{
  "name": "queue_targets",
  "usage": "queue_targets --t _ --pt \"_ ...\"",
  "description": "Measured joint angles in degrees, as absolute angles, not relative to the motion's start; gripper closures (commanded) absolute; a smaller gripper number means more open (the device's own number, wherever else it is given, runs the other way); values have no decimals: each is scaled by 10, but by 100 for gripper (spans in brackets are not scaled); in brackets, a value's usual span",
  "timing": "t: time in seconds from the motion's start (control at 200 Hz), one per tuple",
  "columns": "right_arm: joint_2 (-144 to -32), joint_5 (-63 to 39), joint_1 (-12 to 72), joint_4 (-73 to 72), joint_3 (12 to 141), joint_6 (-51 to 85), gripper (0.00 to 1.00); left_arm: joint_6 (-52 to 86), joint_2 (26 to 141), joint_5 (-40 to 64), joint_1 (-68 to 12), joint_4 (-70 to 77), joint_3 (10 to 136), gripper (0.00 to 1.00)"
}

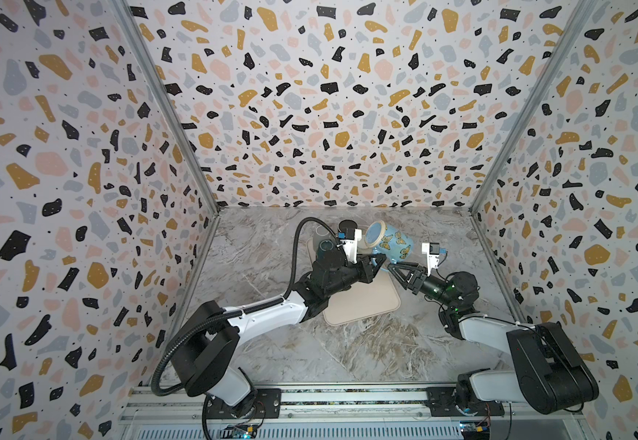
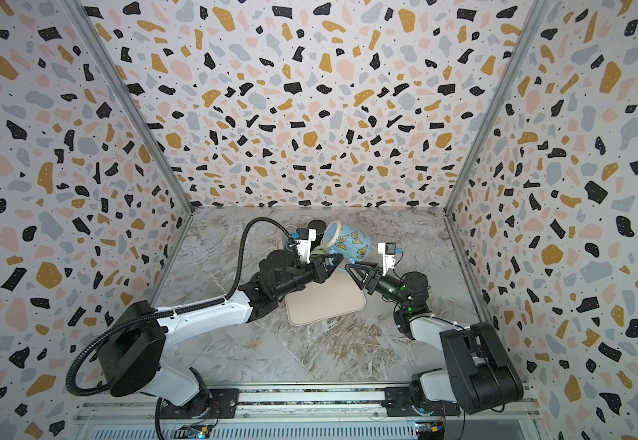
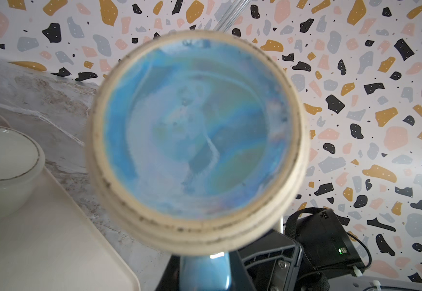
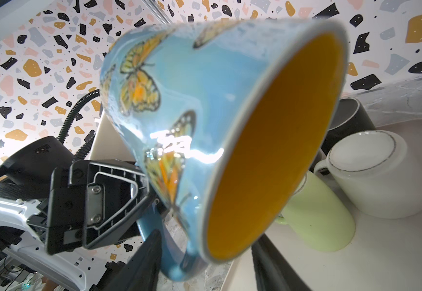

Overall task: Turn the mug right side up
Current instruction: Place the mug at the top-right of the table.

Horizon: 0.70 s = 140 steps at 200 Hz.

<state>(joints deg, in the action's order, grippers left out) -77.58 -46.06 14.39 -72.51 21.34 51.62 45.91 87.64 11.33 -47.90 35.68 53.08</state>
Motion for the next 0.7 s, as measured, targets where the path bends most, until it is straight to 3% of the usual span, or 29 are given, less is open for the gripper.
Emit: queue_targets --t 0.36,0.701 --pt "-796 -472 146 -763 236 542 48 493 882 117 -473 410 521 100" --pt "-819 -479 150 -793 246 564 43 524 906 126 -473 451 520 100"
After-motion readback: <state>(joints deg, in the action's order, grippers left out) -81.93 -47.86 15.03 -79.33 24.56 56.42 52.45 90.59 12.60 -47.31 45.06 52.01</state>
